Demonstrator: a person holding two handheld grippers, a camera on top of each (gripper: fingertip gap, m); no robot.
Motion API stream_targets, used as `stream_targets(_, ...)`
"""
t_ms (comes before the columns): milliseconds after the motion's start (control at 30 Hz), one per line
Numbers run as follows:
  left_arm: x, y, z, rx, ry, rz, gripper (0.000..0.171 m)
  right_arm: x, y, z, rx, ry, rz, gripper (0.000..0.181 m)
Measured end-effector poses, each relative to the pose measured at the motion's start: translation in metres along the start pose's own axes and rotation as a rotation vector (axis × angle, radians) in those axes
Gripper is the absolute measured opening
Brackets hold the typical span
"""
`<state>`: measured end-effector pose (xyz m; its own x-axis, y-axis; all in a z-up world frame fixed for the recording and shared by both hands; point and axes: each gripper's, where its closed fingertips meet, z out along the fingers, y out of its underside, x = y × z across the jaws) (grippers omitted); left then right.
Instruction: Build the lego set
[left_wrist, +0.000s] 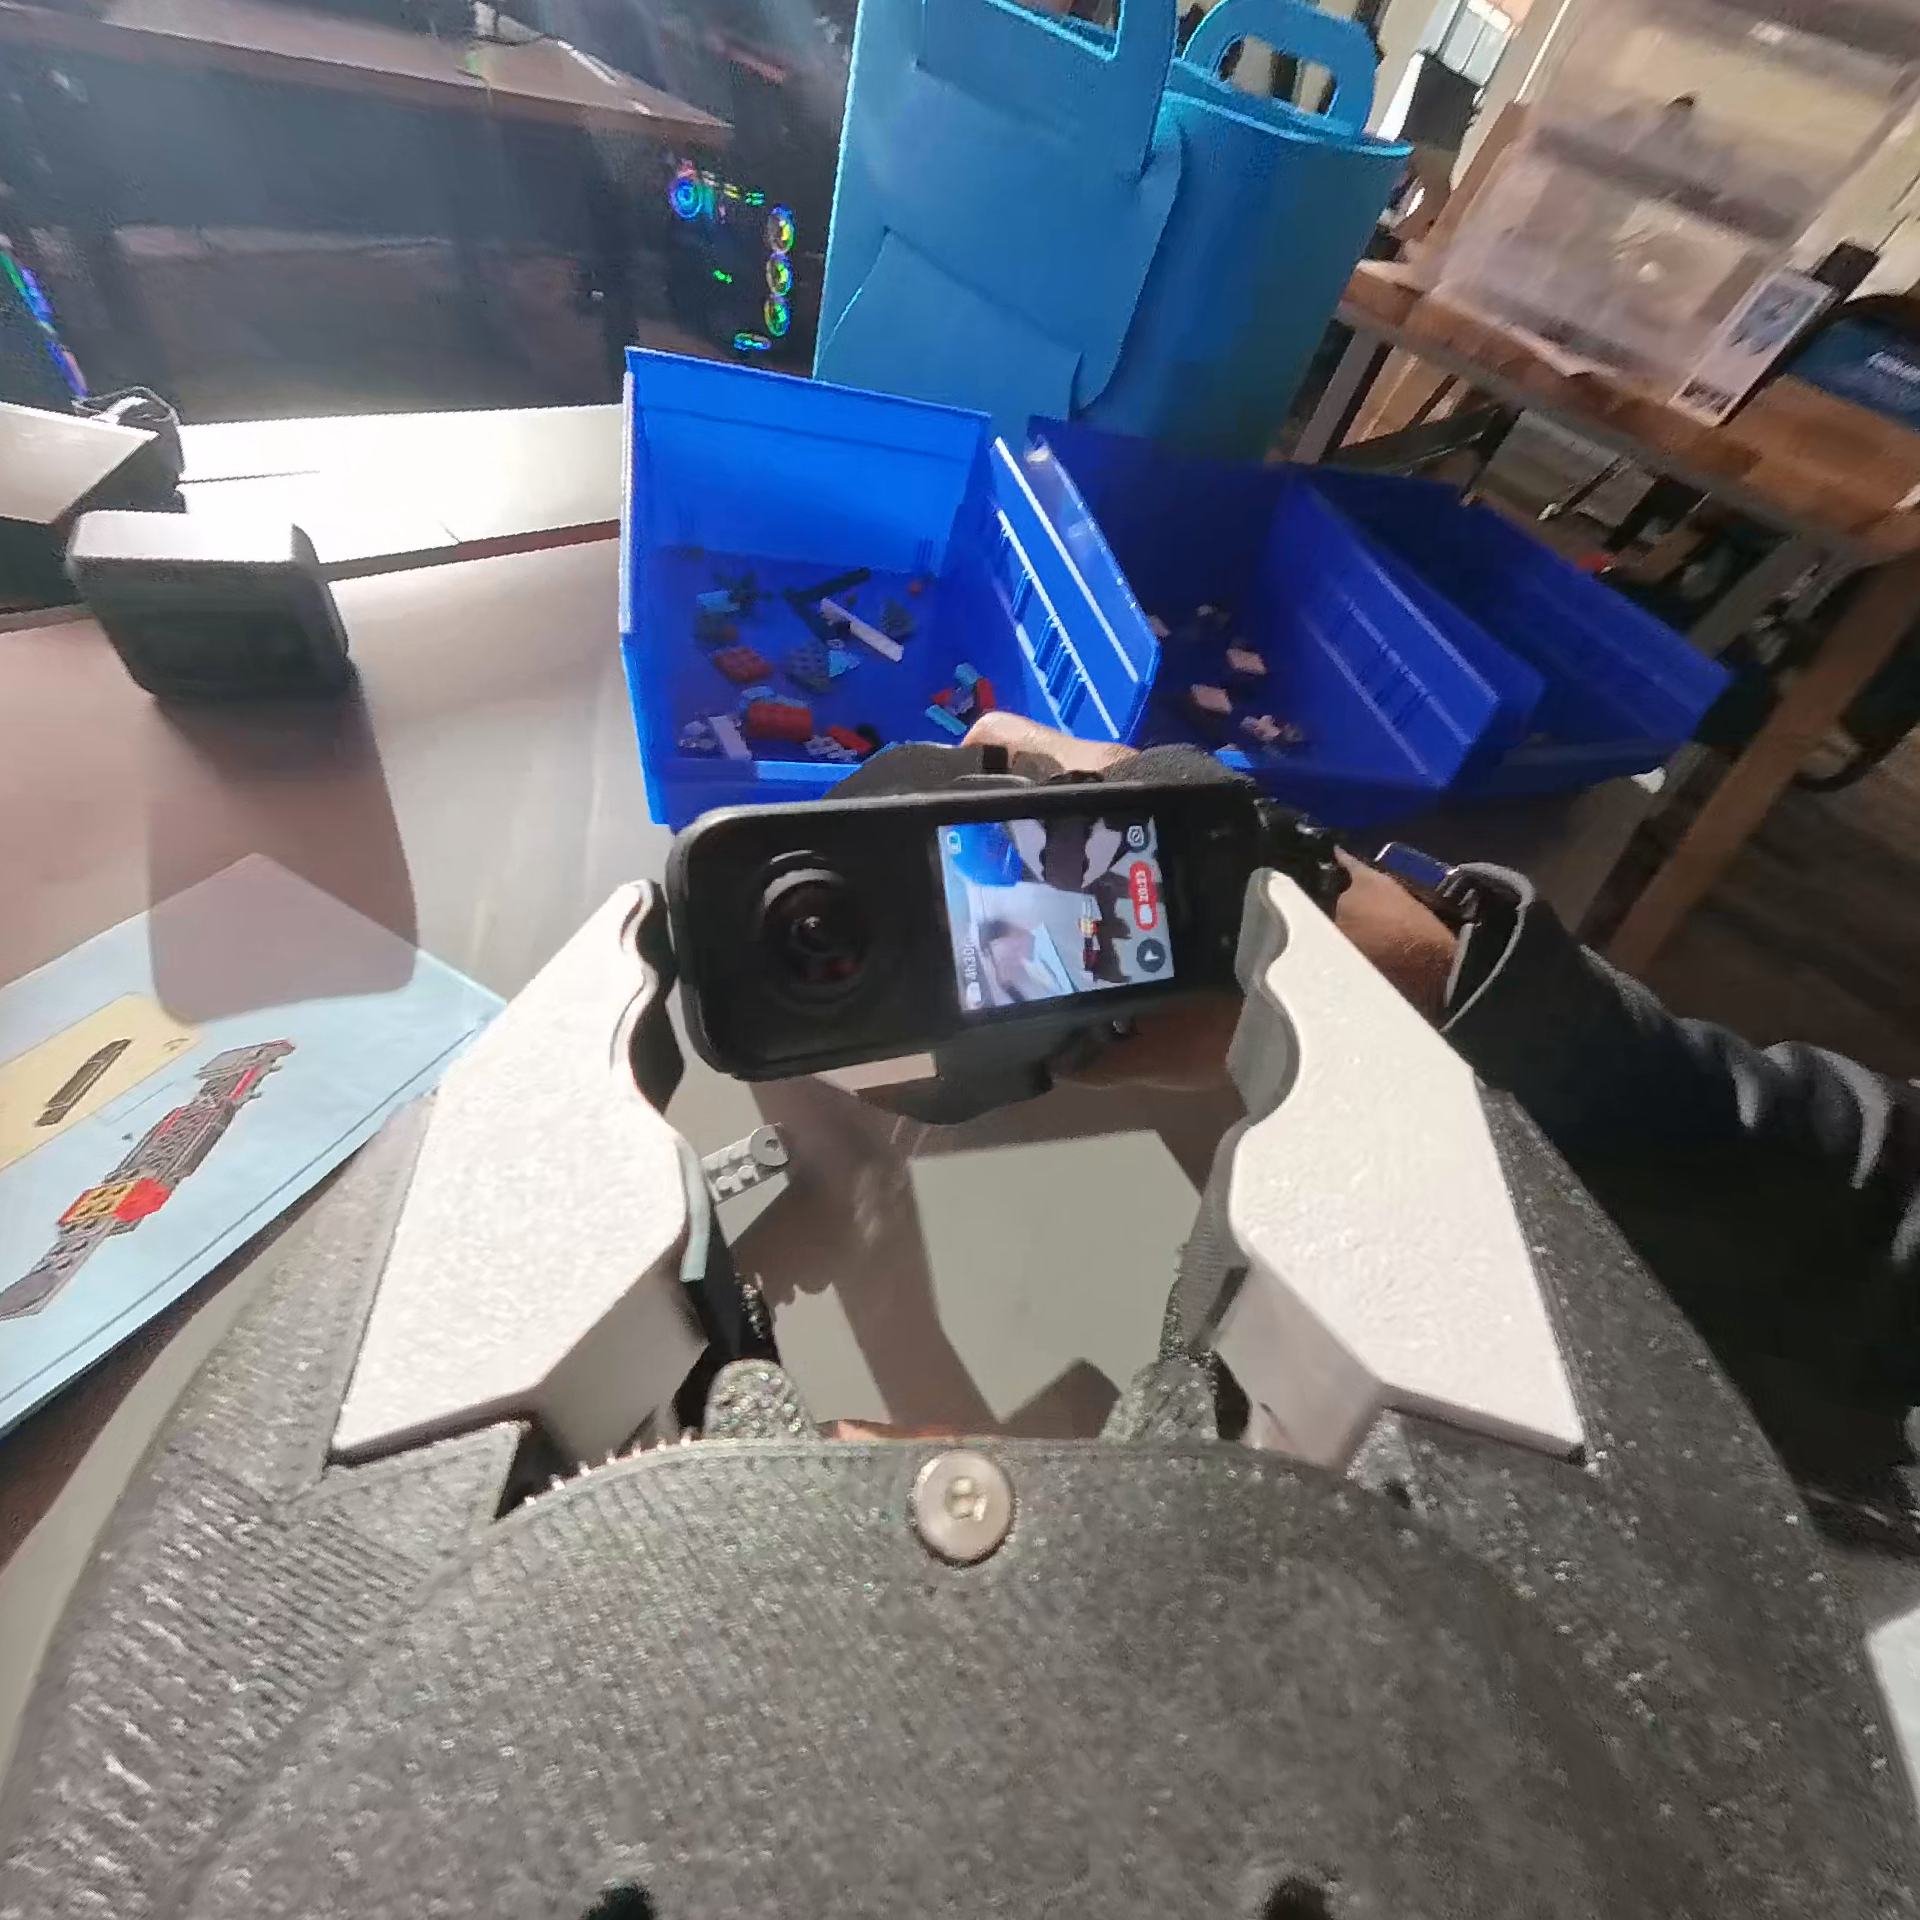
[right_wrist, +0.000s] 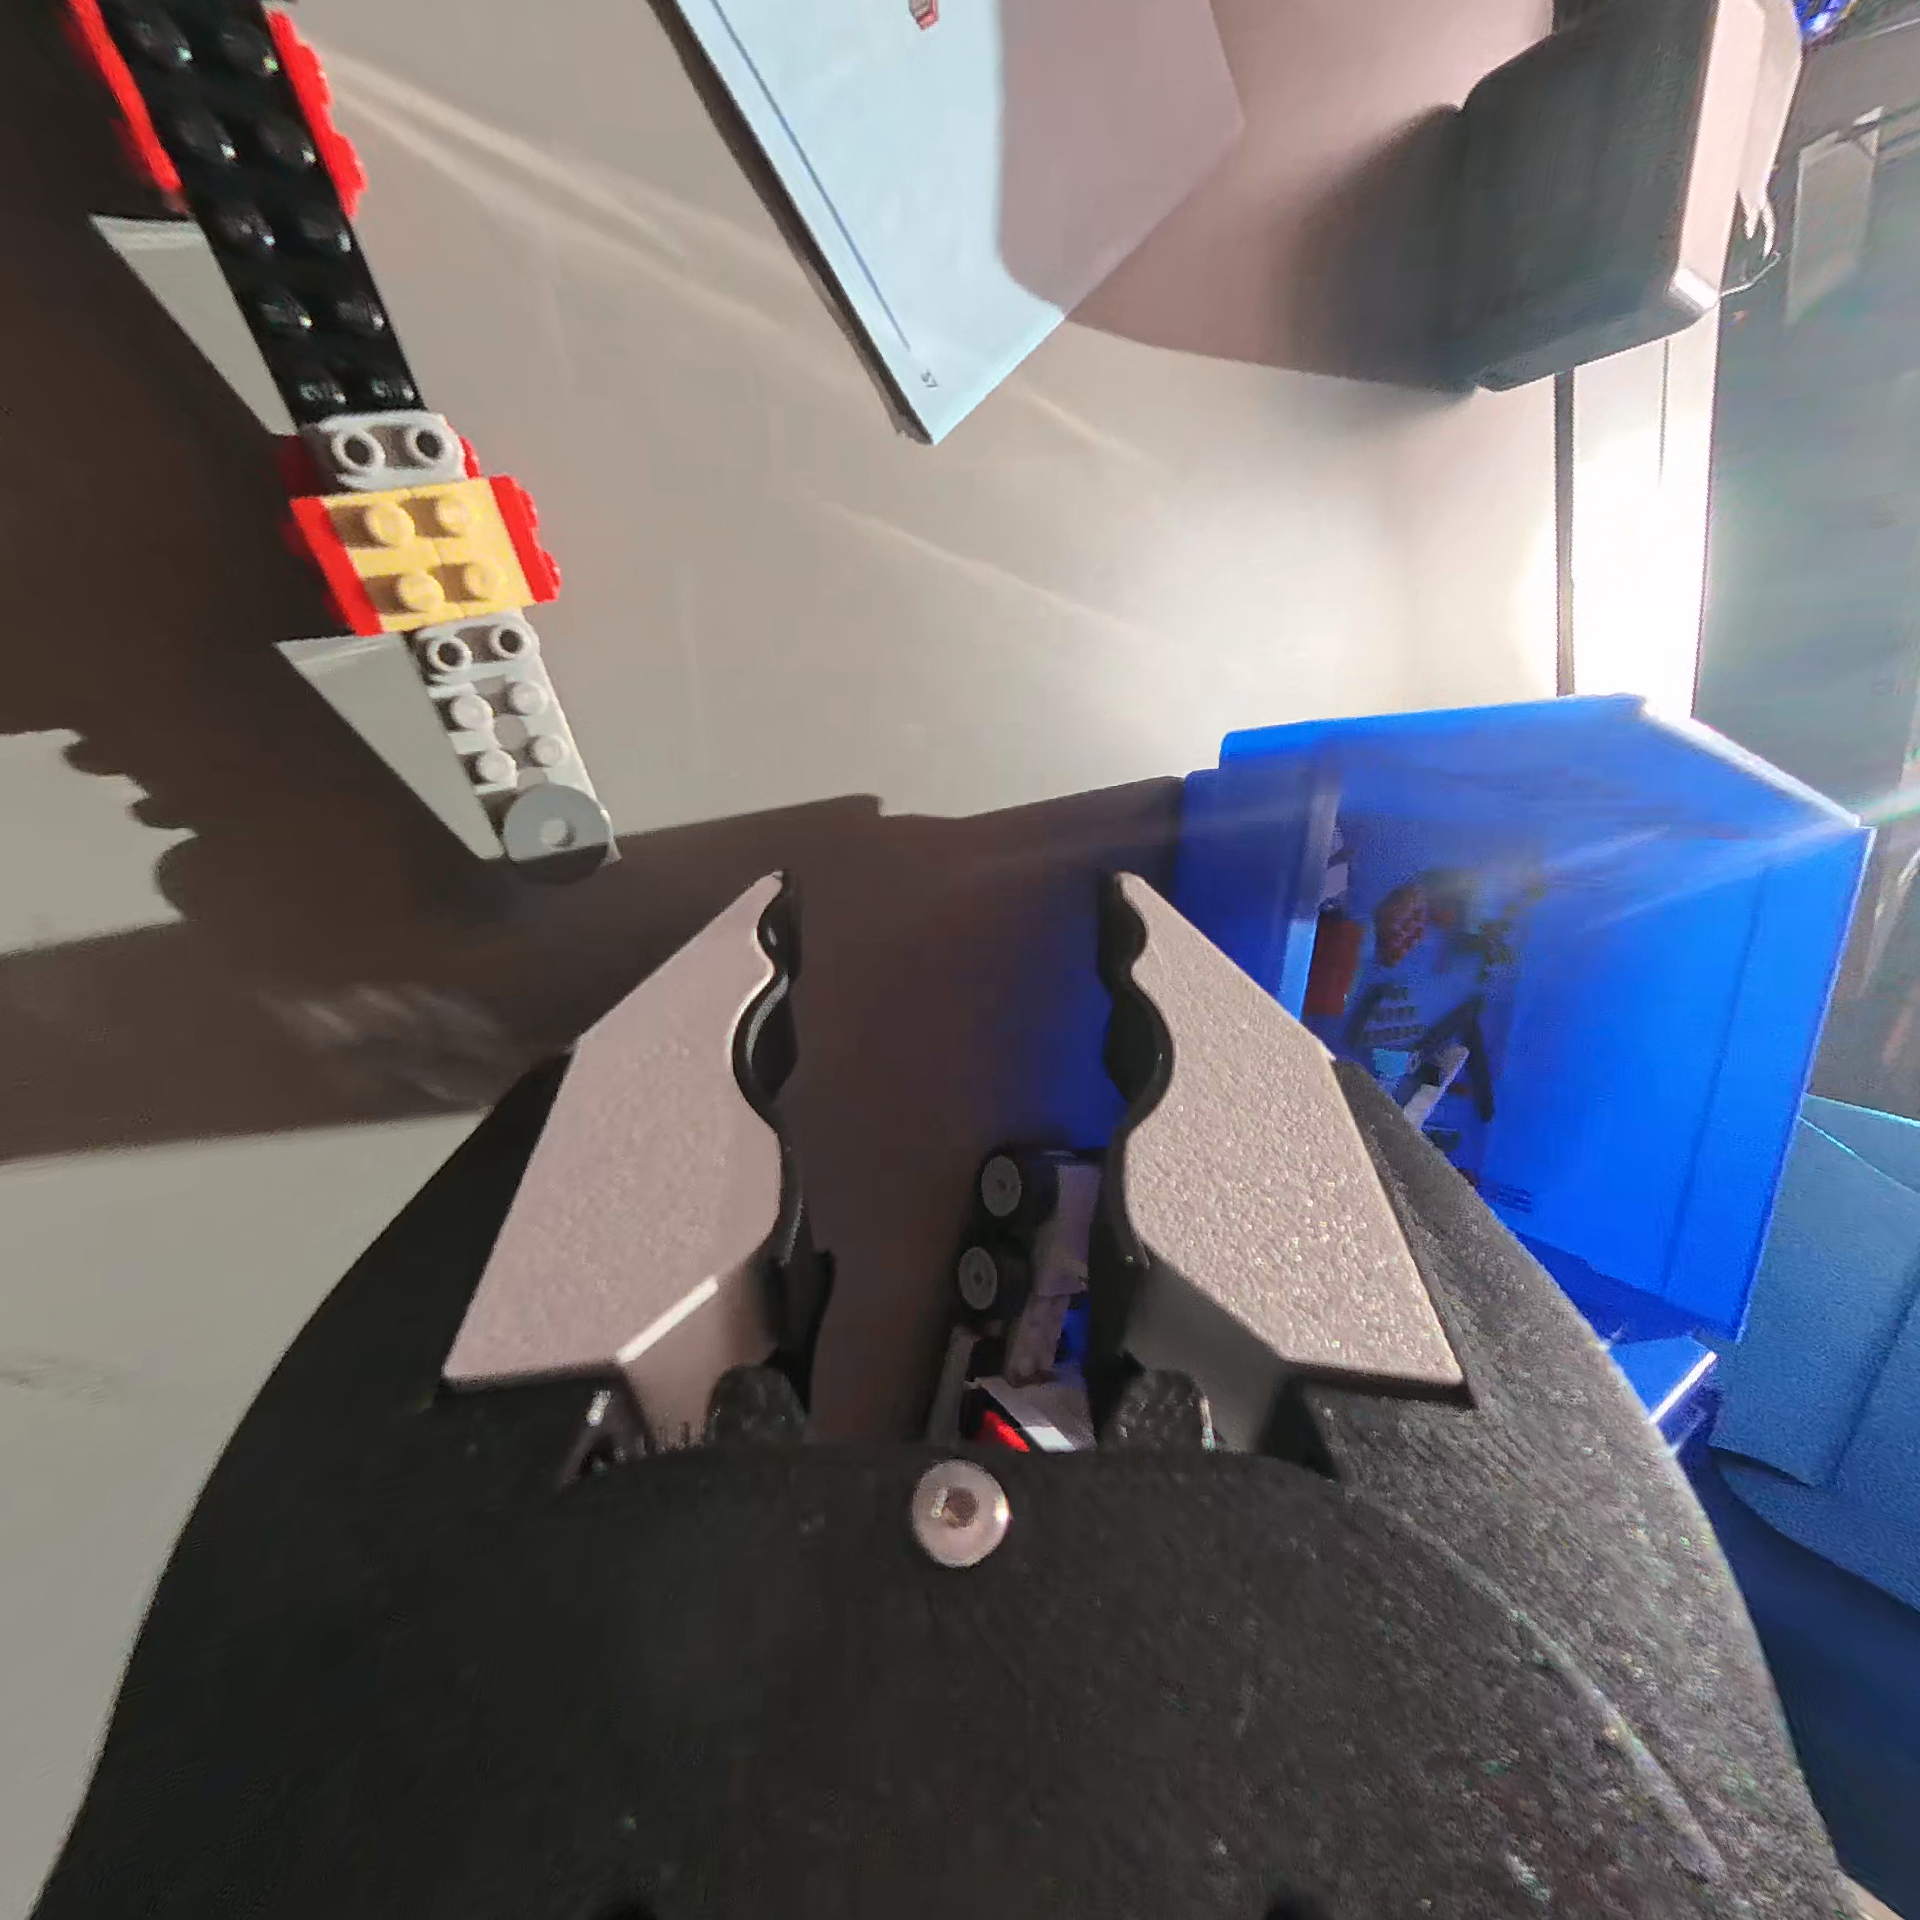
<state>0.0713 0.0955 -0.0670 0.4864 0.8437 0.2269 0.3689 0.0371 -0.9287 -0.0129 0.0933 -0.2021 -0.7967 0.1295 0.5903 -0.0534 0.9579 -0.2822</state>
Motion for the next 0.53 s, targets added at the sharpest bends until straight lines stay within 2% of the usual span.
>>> stream_targets(133, -0.006, 0.004, 0.001, -0.007, -0.041, 0.025, 0.111, 0.005, 0.001, 0.003, -0.024, 0.039, -0.01, 0.062)
stream_targets(400, -0.014, 0.013, 0.006, -0.016, 0.011, -0.034, 0.113, 0.011, 0.013, 0.014, -0.097, 0.085, -0.029, 0.055)
stream_targets(533, -0.021, 0.0, 0.0, 0.011, 0.016, -0.033, 0.116, 0.013, 0.0, 0.011, -0.016, 0.049, 0.023, 0.063)
